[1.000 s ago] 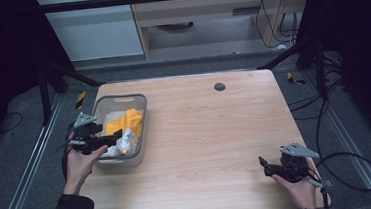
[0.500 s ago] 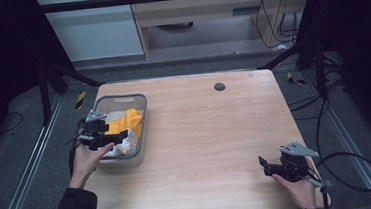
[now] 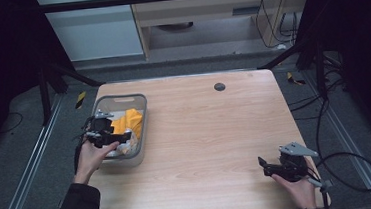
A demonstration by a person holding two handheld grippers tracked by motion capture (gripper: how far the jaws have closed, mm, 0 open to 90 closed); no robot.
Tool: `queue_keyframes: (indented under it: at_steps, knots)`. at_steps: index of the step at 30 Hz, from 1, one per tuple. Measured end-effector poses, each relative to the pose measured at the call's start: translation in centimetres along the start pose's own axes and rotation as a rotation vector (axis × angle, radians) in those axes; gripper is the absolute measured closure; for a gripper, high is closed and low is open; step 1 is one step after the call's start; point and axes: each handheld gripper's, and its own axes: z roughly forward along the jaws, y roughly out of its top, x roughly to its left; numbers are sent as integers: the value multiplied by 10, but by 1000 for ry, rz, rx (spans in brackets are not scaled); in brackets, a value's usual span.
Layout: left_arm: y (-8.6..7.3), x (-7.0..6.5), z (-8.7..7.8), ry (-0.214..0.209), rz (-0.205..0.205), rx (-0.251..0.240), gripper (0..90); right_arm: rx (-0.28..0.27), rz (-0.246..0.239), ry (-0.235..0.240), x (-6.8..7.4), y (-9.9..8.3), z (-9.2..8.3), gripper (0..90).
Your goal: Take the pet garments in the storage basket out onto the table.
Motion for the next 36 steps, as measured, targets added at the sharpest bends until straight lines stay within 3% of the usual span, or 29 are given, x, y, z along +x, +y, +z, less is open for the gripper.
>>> queue_keyframes:
  at_steps: [7, 36]
  knots:
    - [1, -1, 8, 2, 1, 43, 276, 4, -1, 2, 0, 0, 1, 123]
    - [0, -1, 32, 16, 17, 141, 505, 19, -5, 9, 0, 0, 2, 123]
